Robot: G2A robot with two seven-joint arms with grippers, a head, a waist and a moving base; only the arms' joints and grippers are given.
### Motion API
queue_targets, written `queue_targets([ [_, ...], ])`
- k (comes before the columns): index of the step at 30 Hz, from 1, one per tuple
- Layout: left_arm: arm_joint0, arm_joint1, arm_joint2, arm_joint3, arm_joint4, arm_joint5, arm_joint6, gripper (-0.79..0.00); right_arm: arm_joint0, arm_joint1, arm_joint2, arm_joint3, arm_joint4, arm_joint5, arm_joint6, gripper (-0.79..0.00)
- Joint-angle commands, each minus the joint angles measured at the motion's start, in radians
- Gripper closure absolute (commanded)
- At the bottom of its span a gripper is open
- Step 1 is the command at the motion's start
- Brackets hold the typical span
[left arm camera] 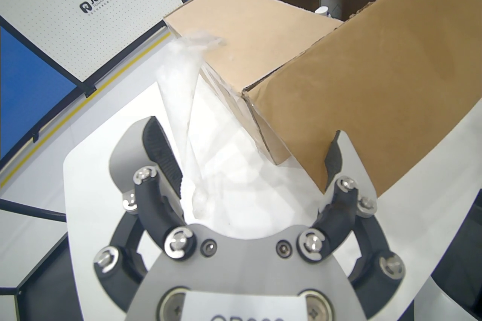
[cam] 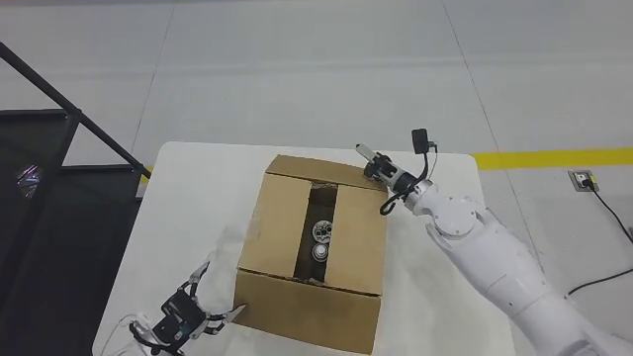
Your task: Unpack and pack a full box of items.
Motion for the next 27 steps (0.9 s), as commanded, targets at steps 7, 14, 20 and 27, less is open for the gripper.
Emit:
queue_targets([
  [7,0.012,0.002,-0.006,-0.012,-0.019,0.018,0.034,-0.785,-0.049,-0.007,0.067,-0.031,0.009,-0.262,-0.009,-0.785],
  [14,0.038,-0.001,-0.046,-0.028,-0.095,0.105,0.033,-0.785,-0.16,0.029,0.123,-0.284,0.019,-0.252,0.208,-0.785],
  [20,0.027,-0.008,-0.1,0.028,-0.226,0.191,-0.063,-0.785,-0.207,0.04,0.109,-0.436,-0.07,0.022,0.324,-0.785],
  [27,0.003,-0.008,-0.102,0.088,-0.256,0.162,-0.101,-0.785,-0.196,0.02,0.084,-0.452,-0.104,0.192,0.346,-0.785],
])
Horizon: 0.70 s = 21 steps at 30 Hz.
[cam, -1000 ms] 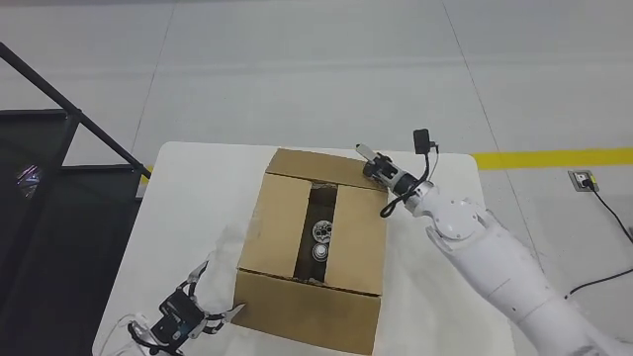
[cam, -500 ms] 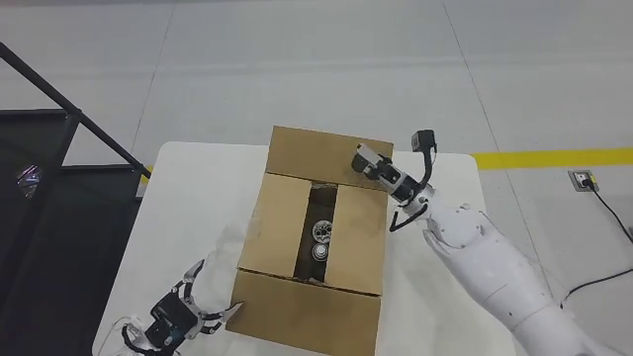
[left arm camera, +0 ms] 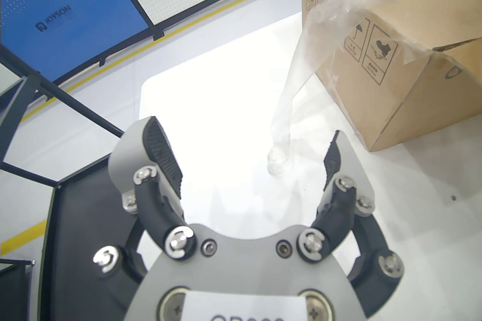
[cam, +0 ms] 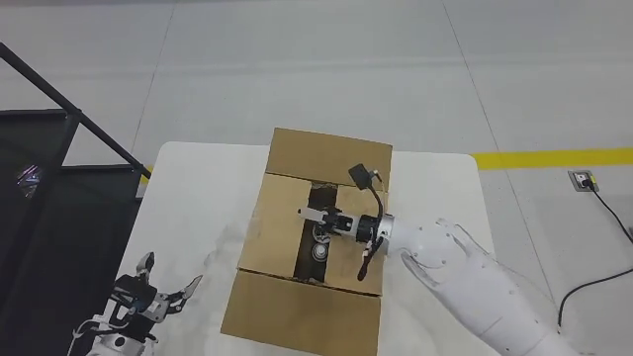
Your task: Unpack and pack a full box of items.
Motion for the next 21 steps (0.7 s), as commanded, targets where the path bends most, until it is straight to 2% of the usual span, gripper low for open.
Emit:
queue_targets([
  [1,-0.001,0.0,0.003,0.005,0.003,-0.005,0.009,-0.785,0.011,-0.009,-0.003,0.022,0.033,0.011,0.029,-0.785],
  [11,0.02,-0.001,-0.008,-0.005,-0.008,-0.022,0.065,-0.785,0.102,-0.092,-0.082,0.212,0.097,-0.001,0.039,-0.785],
  [16,0.034,0.0,-0.011,-0.016,-0.004,-0.032,0.087,-0.785,0.133,-0.138,-0.114,0.297,0.14,-0.048,0.056,-0.785],
  [21,0.052,0.0,-0.009,-0.046,0.017,-0.034,0.107,-0.785,0.143,-0.162,-0.091,0.351,0.246,-0.149,0.147,-0.785],
])
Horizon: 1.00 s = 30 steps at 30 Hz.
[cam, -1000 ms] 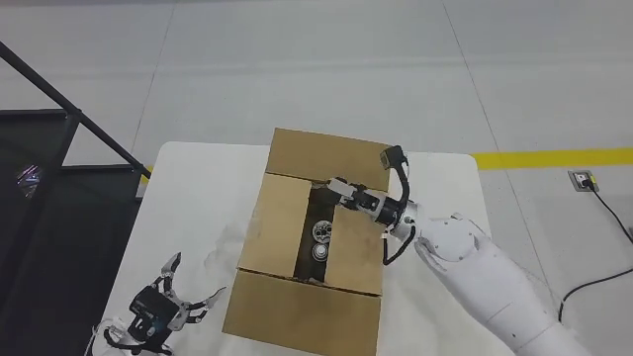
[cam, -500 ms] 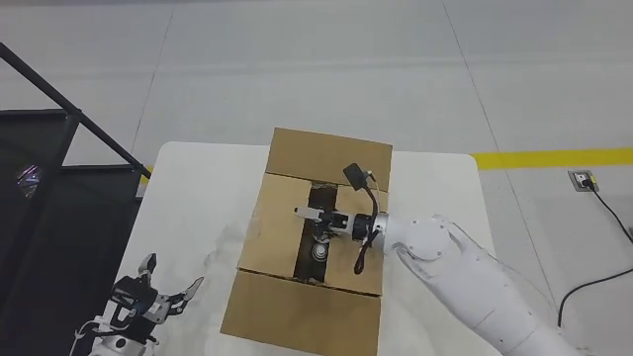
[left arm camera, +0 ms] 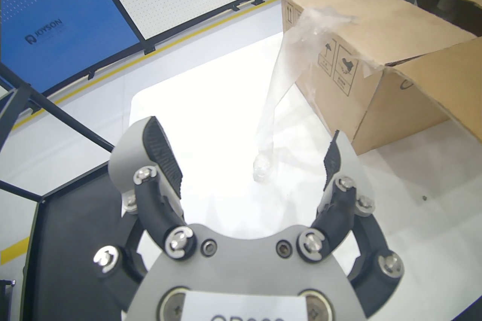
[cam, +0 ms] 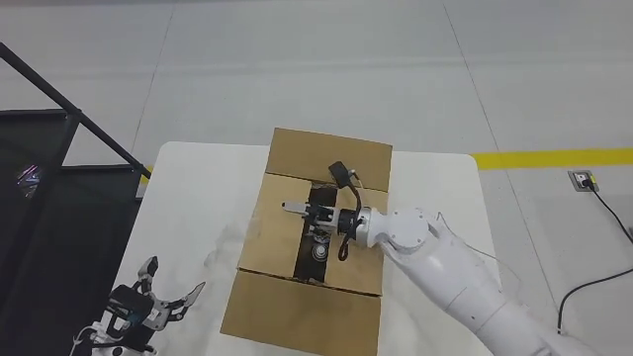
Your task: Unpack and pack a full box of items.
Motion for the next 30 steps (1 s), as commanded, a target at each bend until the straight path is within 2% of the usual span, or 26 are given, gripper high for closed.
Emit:
queue_targets([
  [1,0.011,0.0,0.0,-0.018,0.011,0.002,0.009,-0.785,0.001,-0.003,0.019,0.012,0.045,-0.042,0.047,-0.785],
  [6,0.051,0.001,-0.004,-0.089,0.049,-0.004,0.043,-0.785,-0.014,-0.008,0.05,-0.034,0.078,-0.103,0.097,-0.785],
  [13,0.105,0.004,0.002,-0.214,0.121,-0.022,0.073,-0.785,-0.03,-0.026,0.045,-0.152,-0.039,-0.129,-0.032,-0.785],
  [19,0.047,0.001,0.044,-0.257,0.14,0.002,-0.005,-0.785,-0.012,-0.062,0.018,-0.161,-0.07,-0.159,-0.09,-0.785],
  [24,-0.019,-0.006,0.092,-0.259,0.114,0.038,-0.068,-0.785,0.017,-0.097,-0.006,-0.112,-0.046,-0.227,-0.051,-0.785],
  [30,-0.034,-0.012,0.086,-0.248,0.048,0.095,-0.083,-0.785,0.028,-0.121,-0.013,-0.062,-0.019,-0.292,0.029,-0.785],
])
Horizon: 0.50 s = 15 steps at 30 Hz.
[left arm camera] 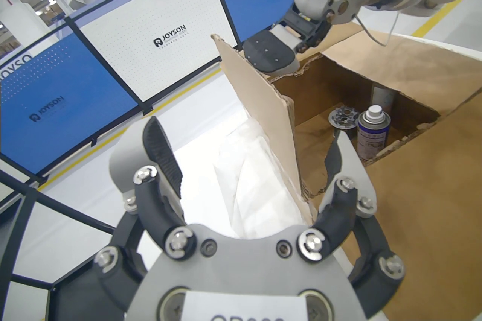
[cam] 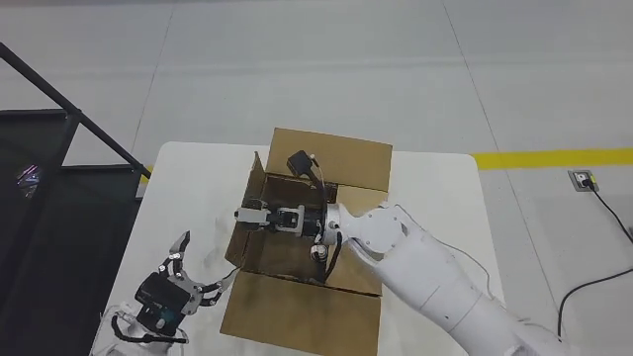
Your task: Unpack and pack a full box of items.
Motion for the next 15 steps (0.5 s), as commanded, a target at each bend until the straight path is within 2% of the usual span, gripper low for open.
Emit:
queue_targets([
  [1,0.0,-0.001,-0.014,0.009,-0.029,0.012,-0.001,-0.785,-0.002,-0.004,0.005,0.015,0.026,-0.017,0.044,-0.785],
  [7,0.023,-0.002,-0.072,0.035,-0.085,0.029,0.015,-0.785,-0.037,0.011,0.073,0.013,0.031,-0.117,0.09,-0.785],
  [15,0.039,-0.003,-0.129,0.102,-0.138,0.024,0.008,-0.785,-0.202,0.094,0.272,-0.155,-0.031,-0.172,0.134,-0.785],
])
